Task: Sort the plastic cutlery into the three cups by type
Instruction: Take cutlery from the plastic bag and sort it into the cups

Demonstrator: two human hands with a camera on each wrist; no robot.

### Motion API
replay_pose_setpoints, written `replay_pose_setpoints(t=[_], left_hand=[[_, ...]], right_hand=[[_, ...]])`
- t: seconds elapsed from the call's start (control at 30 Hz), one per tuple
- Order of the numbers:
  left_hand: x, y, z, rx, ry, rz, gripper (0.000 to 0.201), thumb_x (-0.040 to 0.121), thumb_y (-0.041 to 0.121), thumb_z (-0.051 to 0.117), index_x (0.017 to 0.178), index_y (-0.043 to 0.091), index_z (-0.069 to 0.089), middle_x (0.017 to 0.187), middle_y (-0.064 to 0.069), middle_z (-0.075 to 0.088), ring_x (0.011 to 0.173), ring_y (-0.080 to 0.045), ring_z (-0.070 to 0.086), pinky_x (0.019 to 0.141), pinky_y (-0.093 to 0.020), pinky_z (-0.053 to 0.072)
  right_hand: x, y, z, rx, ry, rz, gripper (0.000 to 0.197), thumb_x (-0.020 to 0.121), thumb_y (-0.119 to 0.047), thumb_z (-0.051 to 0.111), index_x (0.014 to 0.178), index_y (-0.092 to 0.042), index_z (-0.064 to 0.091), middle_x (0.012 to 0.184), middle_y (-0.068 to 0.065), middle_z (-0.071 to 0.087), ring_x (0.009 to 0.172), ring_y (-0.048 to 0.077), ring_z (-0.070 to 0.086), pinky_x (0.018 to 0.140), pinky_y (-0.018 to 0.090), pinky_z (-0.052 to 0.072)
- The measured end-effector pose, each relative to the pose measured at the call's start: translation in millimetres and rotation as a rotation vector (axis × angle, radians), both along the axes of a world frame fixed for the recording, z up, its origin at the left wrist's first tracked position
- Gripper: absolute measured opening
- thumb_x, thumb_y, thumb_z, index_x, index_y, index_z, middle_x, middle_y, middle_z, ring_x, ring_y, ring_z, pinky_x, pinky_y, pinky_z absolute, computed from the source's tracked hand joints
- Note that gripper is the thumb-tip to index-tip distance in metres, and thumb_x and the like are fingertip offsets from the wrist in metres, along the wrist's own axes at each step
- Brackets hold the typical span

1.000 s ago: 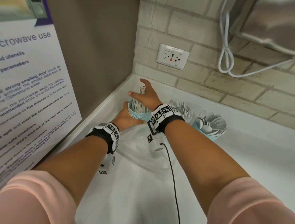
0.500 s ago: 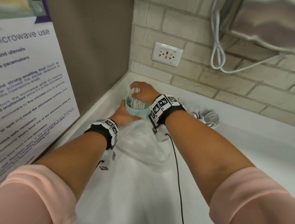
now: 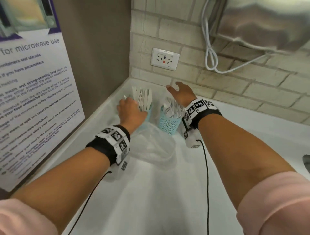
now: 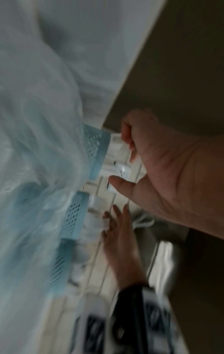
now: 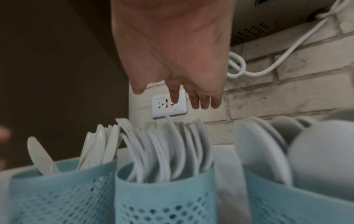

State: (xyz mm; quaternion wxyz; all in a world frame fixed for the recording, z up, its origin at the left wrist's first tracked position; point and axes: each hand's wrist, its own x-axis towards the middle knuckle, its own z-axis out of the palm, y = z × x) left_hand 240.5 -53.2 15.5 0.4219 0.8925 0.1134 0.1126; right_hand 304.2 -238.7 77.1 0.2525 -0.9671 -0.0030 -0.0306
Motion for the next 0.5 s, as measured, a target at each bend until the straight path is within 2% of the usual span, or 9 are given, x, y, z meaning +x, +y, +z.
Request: replay_pose_setpoints(t=[0.07,0.1,0.17,0.23,0.27,0.3,0.37,0.4,0.5], left_hand=[[-12,-23,-1,0.008,-0.14,-0.181,0.045,0.077,0.018,0.072,0.115,0.004,0.051,0.122,-0.012,0.045,0.116,-0.026,0.043,0.096,-0.028,0.036],[-13,-35,-3,-0.004,-0.126,-0.263,0.051,0.076,0.021,0.074,0.117,0.005,0.05,0.121,-0.011,0.045,0.115,-0.025,0.044,0.096,-0.029,0.038],[-8,-53,-8,-0.006,-0.045,-0.381,0.074,0.067,0.038,0.08,0.124,0.006,0.045,0.122,-0.008,0.045,0.114,-0.022,0.044,0.099,-0.034,0.041],[1,-67,-21,-0.054,0.044,-0.418,0.108,0.045,0.067,0.078,0.13,0.011,0.042,0.127,-0.004,0.049,0.118,-0.02,0.047,0.102,-0.038,0.043],[9,-73,-30,-0.097,0.076,-0.427,0.12,0.038,0.072,0.077,0.134,0.012,0.038,0.13,-0.003,0.049,0.122,-0.02,0.047,0.105,-0.039,0.042],[9,-76,-31,-0.142,0.111,-0.431,0.123,0.04,0.064,0.082,0.138,0.011,0.032,0.133,-0.004,0.047,0.125,-0.019,0.045,0.109,-0.037,0.037],[11,-81,-33,-0.224,0.142,-0.452,0.113,0.057,0.029,0.089,0.143,0.005,0.019,0.134,-0.004,0.044,0.126,-0.017,0.042,0.11,-0.028,0.031],[14,-82,-36,-0.267,0.126,-0.459,0.112,0.061,0.019,0.087,0.144,0.004,0.014,0.133,-0.002,0.044,0.125,-0.016,0.042,0.109,-0.028,0.033],[24,-87,-36,-0.342,0.135,-0.45,0.105,0.066,0.017,0.084,0.144,0.005,0.014,0.128,-0.001,0.046,0.123,-0.016,0.045,0.107,-0.033,0.038]], right_hand=[[-9,-2,-5,-0.04,0.026,0.008,0.082,0.085,-0.072,0.034,0.147,-0.019,0.024,0.152,0.011,0.03,0.139,0.03,0.028,0.113,0.048,0.026],[-13,-1,-7,-0.067,0.043,0.013,0.084,0.084,-0.073,0.034,0.148,-0.021,0.022,0.153,0.011,0.028,0.14,0.031,0.025,0.113,0.049,0.025],[-19,4,-10,-0.109,0.095,0.029,0.088,0.082,-0.075,0.037,0.15,-0.023,0.016,0.155,0.013,0.022,0.142,0.032,0.02,0.114,0.05,0.023],[-25,9,-14,-0.155,0.142,0.047,0.09,0.082,-0.074,0.038,0.151,-0.023,0.011,0.157,0.014,0.015,0.144,0.033,0.015,0.115,0.05,0.021],[-27,11,-18,-0.193,0.136,0.056,0.09,0.083,-0.073,0.039,0.151,-0.022,0.011,0.157,0.013,0.014,0.144,0.033,0.013,0.115,0.049,0.021],[-29,12,-21,-0.236,0.108,0.068,0.089,0.083,-0.071,0.04,0.151,-0.021,0.012,0.157,0.013,0.015,0.144,0.032,0.013,0.116,0.047,0.02],[-33,13,-27,-0.3,0.009,0.09,0.084,0.086,-0.065,0.044,0.15,-0.017,0.016,0.154,0.015,0.023,0.142,0.032,0.021,0.114,0.044,0.022],[-33,13,-31,-0.306,-0.038,0.093,0.081,0.087,-0.062,0.046,0.149,-0.016,0.019,0.152,0.016,0.027,0.139,0.032,0.027,0.112,0.042,0.025],[-29,11,-36,-0.233,-0.107,0.1,0.078,0.087,-0.057,0.051,0.148,-0.016,0.023,0.147,0.015,0.036,0.132,0.031,0.04,0.107,0.04,0.034]])
